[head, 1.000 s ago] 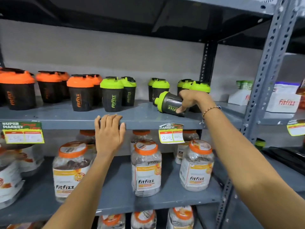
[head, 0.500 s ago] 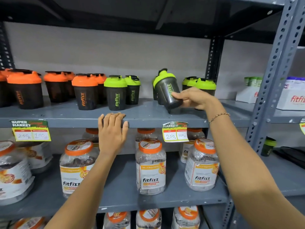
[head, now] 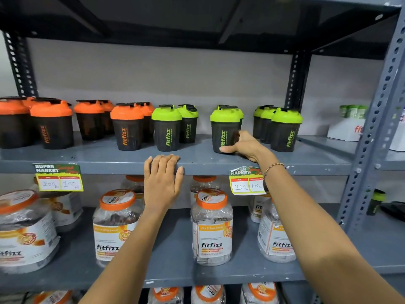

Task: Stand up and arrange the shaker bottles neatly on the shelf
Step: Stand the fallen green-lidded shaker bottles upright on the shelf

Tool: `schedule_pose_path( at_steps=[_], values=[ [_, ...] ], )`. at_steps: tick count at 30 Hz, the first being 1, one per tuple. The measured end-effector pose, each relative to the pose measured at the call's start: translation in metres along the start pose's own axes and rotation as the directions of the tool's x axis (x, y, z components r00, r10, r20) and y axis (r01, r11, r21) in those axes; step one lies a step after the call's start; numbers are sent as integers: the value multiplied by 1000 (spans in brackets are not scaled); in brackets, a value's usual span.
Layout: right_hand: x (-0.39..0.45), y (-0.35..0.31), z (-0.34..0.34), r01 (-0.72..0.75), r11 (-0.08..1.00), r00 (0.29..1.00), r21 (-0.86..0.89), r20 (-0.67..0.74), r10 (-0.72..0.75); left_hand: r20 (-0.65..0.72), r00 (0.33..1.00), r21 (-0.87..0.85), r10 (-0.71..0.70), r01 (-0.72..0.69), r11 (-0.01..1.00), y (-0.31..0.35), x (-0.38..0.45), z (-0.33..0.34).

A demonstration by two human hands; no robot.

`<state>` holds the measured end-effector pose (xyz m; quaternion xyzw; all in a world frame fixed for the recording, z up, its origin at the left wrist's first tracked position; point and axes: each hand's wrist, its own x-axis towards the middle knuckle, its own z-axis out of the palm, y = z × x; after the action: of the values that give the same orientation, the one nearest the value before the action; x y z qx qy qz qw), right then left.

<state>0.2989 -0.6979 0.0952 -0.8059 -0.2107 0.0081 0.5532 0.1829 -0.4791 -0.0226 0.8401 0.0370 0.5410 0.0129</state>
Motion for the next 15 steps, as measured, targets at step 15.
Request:
schedule_pose_path(
  at_steps=[15],
  values=[
    [-7,6,6,45,997,996,-60,-78,-49,103,961,-133,-256,268,954,1,53,-32]
  ],
)
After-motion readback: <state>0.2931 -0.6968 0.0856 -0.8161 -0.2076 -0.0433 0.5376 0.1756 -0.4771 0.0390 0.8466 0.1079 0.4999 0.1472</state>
